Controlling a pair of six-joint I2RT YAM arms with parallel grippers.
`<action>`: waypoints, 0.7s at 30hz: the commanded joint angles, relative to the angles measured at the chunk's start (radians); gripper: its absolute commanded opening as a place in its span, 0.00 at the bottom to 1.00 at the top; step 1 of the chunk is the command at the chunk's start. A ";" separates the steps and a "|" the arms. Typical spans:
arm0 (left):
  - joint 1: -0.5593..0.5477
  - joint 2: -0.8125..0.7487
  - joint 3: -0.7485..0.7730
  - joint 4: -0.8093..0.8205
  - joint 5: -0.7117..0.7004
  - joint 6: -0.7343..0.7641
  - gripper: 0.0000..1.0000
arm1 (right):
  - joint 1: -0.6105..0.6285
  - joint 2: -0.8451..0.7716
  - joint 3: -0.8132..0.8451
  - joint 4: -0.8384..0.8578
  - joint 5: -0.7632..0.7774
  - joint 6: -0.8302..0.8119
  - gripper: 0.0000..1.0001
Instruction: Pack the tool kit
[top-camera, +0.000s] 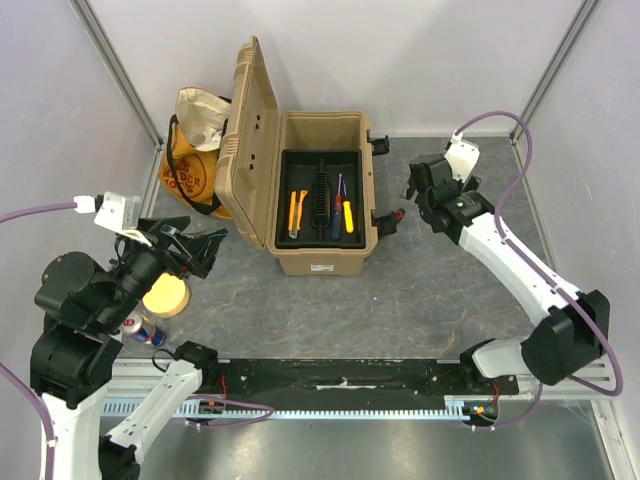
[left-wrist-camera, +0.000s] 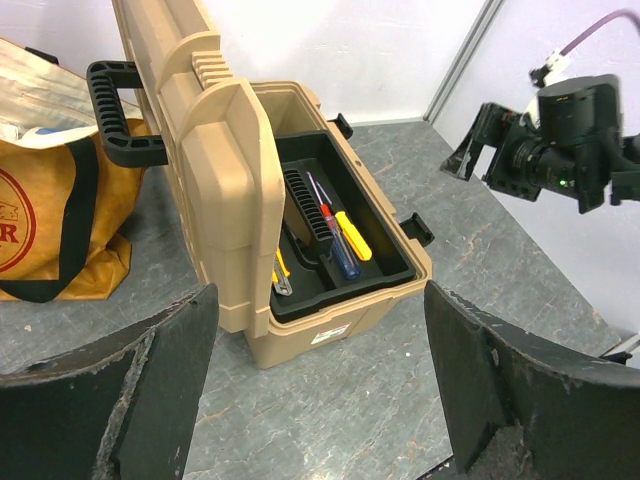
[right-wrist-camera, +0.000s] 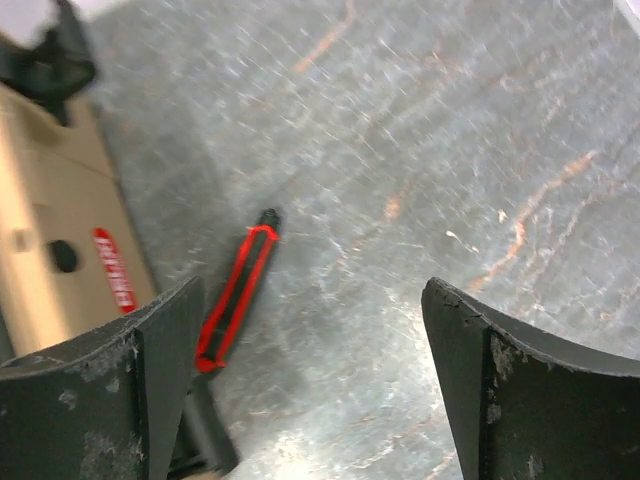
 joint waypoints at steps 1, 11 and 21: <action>0.001 0.004 0.024 0.000 0.006 -0.016 0.89 | -0.078 0.068 -0.064 0.026 -0.159 0.025 0.95; 0.000 0.001 0.024 0.000 0.000 -0.010 0.89 | -0.129 0.372 0.047 0.055 -0.308 0.097 0.97; 0.001 -0.002 0.017 0.000 -0.017 0.013 0.89 | -0.127 0.550 0.133 0.089 -0.360 0.179 0.96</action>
